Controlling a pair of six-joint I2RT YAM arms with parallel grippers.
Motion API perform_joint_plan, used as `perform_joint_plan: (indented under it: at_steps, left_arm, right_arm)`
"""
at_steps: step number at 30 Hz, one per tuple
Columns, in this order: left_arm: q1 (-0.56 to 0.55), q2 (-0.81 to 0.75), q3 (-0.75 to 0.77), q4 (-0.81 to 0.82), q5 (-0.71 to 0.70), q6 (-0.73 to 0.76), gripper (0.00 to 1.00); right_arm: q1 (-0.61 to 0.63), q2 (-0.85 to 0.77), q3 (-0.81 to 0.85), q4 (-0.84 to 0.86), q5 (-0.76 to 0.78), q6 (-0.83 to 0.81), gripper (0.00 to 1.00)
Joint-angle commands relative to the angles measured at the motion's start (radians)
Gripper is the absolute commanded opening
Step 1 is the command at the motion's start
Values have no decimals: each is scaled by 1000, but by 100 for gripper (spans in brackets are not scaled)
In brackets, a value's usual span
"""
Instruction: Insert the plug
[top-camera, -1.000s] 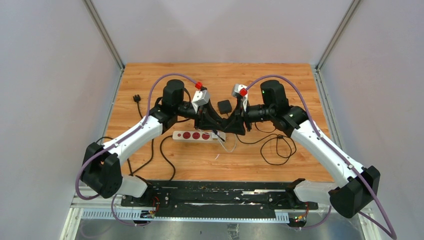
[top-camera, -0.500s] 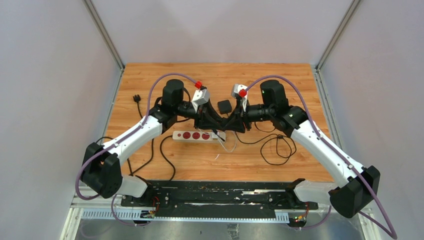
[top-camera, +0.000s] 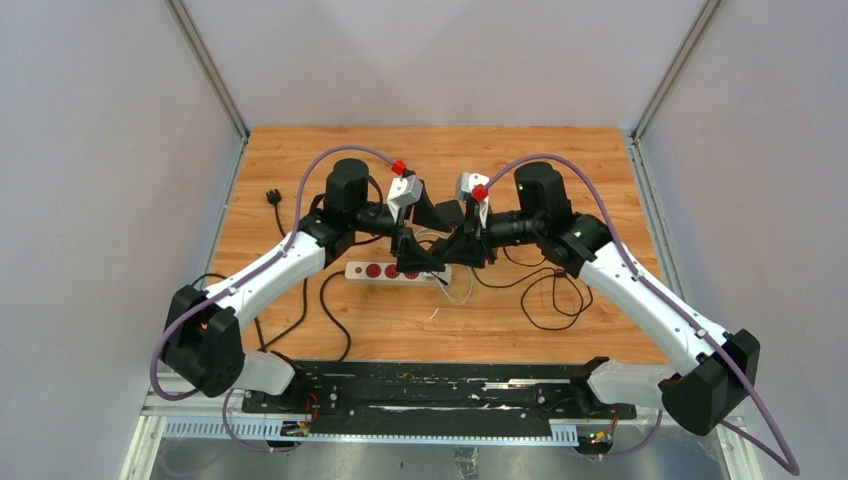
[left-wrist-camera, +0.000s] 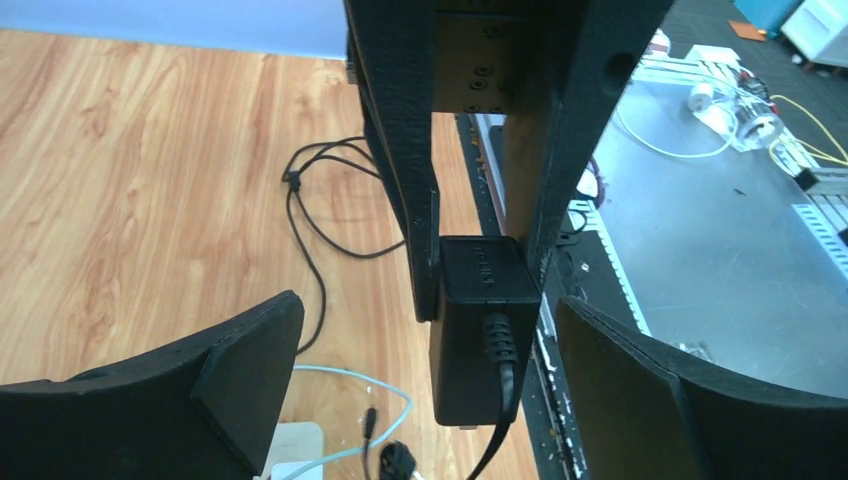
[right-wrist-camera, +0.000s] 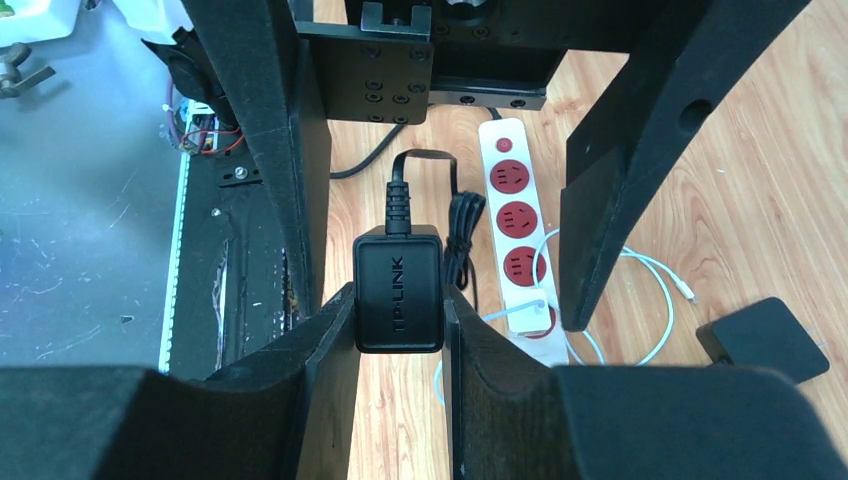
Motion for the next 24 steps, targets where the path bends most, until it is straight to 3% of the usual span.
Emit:
perform_joint_plan:
  at_steps: [1, 11, 17, 24]
  left_arm:
    - [5, -15, 17, 17, -68, -27, 100]
    - [74, -175, -25, -3, -311, -91, 100]
    - [73, -329, -35, -174, -805, -209, 100]
    - [74, -353, -5, -511, -1429, -412, 100]
  right_arm:
    - [19, -27, -13, -16, 112, 36, 0]
    - [-61, -167, 16, -73, 472, 67, 0]
    - [-137, -154, 150, -124, 979, 174, 0]
    - [-258, -8, 297, -136, 1120, 231, 0]
